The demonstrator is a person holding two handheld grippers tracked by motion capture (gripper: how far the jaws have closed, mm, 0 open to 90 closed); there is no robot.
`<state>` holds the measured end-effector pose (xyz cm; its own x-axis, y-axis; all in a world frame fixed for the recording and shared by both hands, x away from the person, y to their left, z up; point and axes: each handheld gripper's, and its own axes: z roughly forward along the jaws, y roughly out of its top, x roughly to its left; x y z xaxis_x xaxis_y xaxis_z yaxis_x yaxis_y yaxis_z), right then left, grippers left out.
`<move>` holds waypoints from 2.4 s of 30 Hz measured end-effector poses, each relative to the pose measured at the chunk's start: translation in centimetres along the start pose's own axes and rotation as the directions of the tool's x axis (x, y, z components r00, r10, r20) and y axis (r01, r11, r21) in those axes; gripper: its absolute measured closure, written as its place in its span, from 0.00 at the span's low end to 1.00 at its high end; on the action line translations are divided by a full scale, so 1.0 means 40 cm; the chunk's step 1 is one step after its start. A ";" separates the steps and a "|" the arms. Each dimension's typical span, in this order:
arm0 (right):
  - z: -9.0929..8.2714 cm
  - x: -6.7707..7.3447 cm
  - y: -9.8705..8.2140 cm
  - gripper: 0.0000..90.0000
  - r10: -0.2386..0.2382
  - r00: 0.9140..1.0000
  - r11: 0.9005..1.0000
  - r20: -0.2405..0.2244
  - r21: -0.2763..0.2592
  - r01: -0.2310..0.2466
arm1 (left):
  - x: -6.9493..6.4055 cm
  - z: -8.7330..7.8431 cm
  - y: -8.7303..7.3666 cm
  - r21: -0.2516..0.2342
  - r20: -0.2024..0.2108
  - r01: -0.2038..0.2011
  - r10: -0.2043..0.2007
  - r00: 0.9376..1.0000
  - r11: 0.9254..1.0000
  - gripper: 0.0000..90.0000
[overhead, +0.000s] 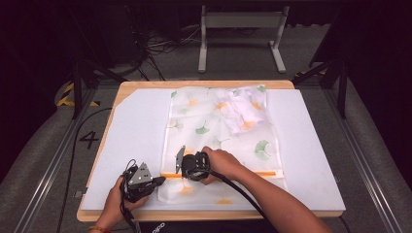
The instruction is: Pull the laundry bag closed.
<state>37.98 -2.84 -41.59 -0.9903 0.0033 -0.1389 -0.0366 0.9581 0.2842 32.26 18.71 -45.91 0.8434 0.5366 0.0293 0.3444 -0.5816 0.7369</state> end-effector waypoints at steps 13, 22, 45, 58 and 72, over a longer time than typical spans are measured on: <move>-0.013 0.001 -0.043 0.94 0.023 1.000 1.000 -0.003 -0.002 -0.023 | 0.001 0.000 0.000 0.001 0.003 0.001 -0.001 1.000 1.000 1.00; -0.020 0.002 -0.056 0.94 0.027 1.000 1.000 -0.003 0.013 -0.027 | 0.002 0.000 0.000 0.001 0.004 0.003 -0.003 1.000 1.000 1.00; -0.046 0.009 -0.138 0.94 0.079 0.997 0.997 0.003 -0.006 -0.079 | 0.003 0.000 0.000 0.001 0.009 0.005 -0.005 1.000 1.000 1.00; -0.063 0.013 -0.191 0.94 0.102 0.995 0.995 0.002 -0.016 -0.102 | 0.003 0.000 0.000 0.001 0.008 0.004 -0.004 1.000 1.000 1.00; -0.075 0.017 -0.227 0.94 0.118 0.993 0.993 0.009 -0.021 -0.118 | 0.003 0.000 -0.001 0.000 0.009 0.006 -0.006 1.000 1.000 1.00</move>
<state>37.24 -12.40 -41.40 -0.9865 0.1191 -0.1127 0.0777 0.9447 0.3185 32.35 18.80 -45.92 0.8447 0.5350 0.0188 0.3498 -0.5782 0.7371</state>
